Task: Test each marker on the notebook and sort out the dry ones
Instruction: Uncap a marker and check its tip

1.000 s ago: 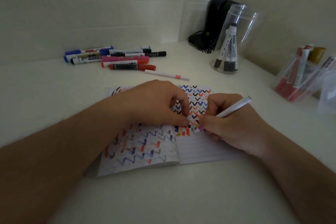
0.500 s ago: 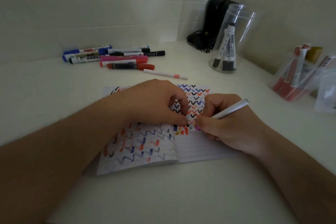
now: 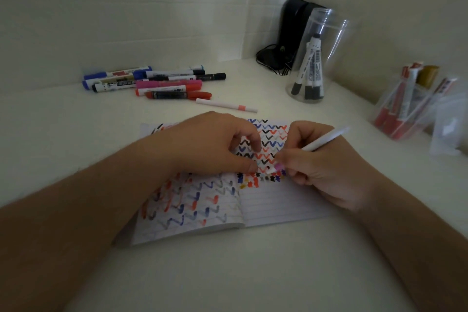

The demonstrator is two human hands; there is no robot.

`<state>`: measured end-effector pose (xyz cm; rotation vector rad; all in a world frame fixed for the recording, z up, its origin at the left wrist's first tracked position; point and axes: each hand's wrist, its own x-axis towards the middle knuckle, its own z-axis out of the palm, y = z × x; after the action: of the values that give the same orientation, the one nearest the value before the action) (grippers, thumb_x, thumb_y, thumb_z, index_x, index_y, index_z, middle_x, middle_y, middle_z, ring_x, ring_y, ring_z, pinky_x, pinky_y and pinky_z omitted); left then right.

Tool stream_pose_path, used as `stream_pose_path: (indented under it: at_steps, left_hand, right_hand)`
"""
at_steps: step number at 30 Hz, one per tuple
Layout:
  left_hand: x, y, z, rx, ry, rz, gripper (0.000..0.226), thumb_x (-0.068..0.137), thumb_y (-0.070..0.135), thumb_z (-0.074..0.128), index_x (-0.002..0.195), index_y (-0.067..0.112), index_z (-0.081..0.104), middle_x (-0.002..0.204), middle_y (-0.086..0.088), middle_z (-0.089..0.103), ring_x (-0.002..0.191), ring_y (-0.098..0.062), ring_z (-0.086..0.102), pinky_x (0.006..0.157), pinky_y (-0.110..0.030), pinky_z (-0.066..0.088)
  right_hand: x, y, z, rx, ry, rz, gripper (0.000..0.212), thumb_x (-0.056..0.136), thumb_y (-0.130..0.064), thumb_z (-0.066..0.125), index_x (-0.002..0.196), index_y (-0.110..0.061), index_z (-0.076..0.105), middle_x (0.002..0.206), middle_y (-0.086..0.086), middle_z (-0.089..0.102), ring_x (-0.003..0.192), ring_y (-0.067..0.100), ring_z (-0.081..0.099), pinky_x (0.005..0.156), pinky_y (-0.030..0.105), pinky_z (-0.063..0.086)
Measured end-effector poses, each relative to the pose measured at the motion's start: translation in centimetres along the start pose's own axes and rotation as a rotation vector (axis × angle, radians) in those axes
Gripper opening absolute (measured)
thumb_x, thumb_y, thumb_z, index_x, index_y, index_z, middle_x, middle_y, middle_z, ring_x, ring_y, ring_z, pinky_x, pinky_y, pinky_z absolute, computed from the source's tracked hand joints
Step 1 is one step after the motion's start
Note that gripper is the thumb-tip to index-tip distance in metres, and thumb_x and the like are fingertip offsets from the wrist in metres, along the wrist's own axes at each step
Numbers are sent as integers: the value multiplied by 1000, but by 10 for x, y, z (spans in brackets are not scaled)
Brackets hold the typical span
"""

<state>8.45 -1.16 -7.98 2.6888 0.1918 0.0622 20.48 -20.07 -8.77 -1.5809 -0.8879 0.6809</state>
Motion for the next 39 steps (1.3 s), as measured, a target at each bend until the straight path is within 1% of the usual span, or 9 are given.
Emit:
stream_pose_path:
  at_steps: [5,8,11,14,20,25,31,36,39]
  left_hand:
    - [2,-2,2,-266,208,29,34,108,12,39,128,39,48,109,22,62,97,0,60,79,-22,51]
    - [1,1,-1,-415,265,78,27,108,12,43,128,31,44,109,23,72,98,-2,67,82,-22,56]
    - [-1,5,-1,-508,246,100,21,105,10,53,119,26,49,105,23,75,94,-3,72,82,-22,58]
    - [-3,8,-1,-508,246,124,17,101,13,61,111,27,58,102,21,76,92,1,72,79,-15,55]
    - [-4,15,0,-430,314,156,24,98,27,67,104,49,61,103,21,74,95,9,68,84,-10,52]
    - [-4,17,-1,-477,325,166,21,98,24,67,104,43,63,93,31,72,87,7,70,73,-6,50]
    - [-3,14,-1,-418,347,163,17,96,31,69,107,43,65,93,23,73,89,10,68,75,-5,49]
    - [-1,8,0,-270,388,169,19,95,41,67,113,43,71,103,19,75,92,6,67,81,-11,52]
    - [0,6,2,-230,398,158,24,97,41,64,118,37,72,101,18,75,90,6,68,80,-13,53]
  right_hand:
    - [1,-7,-15,454,-129,-26,27,76,-20,88,77,-14,62,65,4,53,55,17,38,48,28,24]
    - [3,-9,-21,671,-155,30,23,72,-22,82,78,-16,60,69,1,52,59,15,42,49,24,36]
    - [5,-11,-21,773,-81,102,14,62,-22,63,75,-17,62,65,1,52,58,17,40,50,24,35]
    - [6,-11,-20,776,-24,115,12,65,-21,51,72,-16,60,62,2,51,56,17,39,49,22,34]
    - [10,-3,-19,740,-79,85,21,58,-21,65,78,-16,57,62,2,56,55,18,40,49,24,34]
    - [12,1,-21,727,-92,94,24,59,-21,66,78,-16,53,63,3,57,55,18,41,49,24,34]
    - [13,3,-20,711,-104,79,34,59,-23,77,79,-19,50,65,2,59,56,18,43,50,25,36]
    - [11,1,-16,560,-12,29,11,81,-13,61,74,-16,53,67,5,58,55,19,42,50,27,32]
    - [9,-1,-12,458,42,-29,17,90,-9,64,73,-13,62,70,9,62,55,18,48,48,27,37]
